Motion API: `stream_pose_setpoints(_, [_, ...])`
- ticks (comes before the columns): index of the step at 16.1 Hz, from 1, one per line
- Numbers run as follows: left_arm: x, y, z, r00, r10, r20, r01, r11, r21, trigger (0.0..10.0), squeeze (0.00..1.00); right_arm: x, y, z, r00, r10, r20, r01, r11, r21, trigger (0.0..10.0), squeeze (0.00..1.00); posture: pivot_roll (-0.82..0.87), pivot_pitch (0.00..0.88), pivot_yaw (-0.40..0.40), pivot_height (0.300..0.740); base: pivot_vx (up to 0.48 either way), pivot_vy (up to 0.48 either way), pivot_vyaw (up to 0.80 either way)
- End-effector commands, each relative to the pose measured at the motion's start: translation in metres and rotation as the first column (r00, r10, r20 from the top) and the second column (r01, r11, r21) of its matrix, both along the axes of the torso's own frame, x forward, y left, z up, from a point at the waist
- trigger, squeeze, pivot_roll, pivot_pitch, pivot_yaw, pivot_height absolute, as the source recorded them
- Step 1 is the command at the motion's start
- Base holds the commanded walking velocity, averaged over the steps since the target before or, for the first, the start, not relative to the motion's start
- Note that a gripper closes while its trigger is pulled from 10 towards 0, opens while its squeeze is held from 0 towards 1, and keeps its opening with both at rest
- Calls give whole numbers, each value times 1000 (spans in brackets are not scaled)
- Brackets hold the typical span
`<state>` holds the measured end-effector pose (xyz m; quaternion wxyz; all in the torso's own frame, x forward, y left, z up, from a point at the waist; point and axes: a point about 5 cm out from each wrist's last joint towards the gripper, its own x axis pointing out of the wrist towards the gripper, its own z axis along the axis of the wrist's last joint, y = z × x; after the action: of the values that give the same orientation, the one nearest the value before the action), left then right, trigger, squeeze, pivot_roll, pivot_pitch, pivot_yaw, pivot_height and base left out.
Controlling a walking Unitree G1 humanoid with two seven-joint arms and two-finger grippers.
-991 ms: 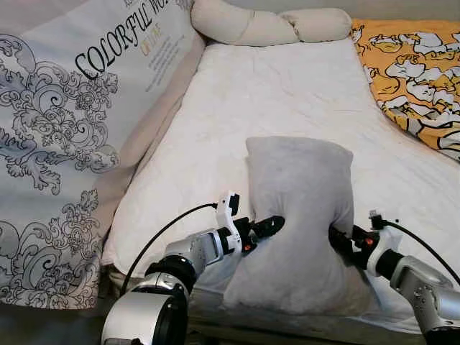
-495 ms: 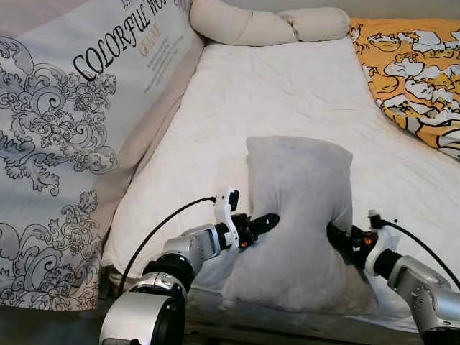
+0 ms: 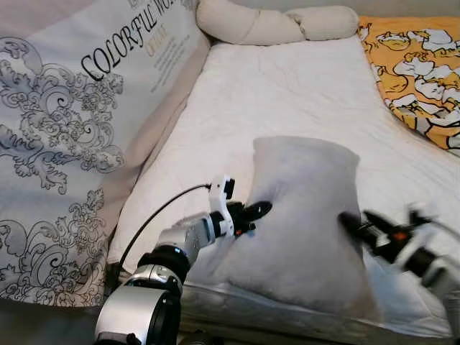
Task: Clean up the room
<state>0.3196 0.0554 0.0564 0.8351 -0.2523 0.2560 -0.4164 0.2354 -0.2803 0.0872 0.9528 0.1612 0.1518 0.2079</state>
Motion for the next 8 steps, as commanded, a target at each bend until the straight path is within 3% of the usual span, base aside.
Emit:
stream_pose_setpoints(1, [13,6,19,994,0,106,-2,1000,15,0,0,-2,-2,10,999,2,51,-3,1000,24,10000,0,-67,0,140,740,0,0,0])
stream_pose_setpoints(4, [23,14,35,974,-10,224,-6,998,70,0,0,0,4,17,997,30,74,-33,999,40,10000,0,-66,0,144,740,0,0,0])
stream_pose_setpoints(5, [30,23,48,948,1,319,-37,994,104,0,0,3,15,18,995,51,89,-55,998,37,10000,0,-60,0,141,740,0,0,0])
stream_pose_setpoints(8, [41,42,70,889,54,455,-136,980,148,0,0,10,37,21,989,78,129,-85,995,51,10000,0,-40,0,126,740,0,0,0])
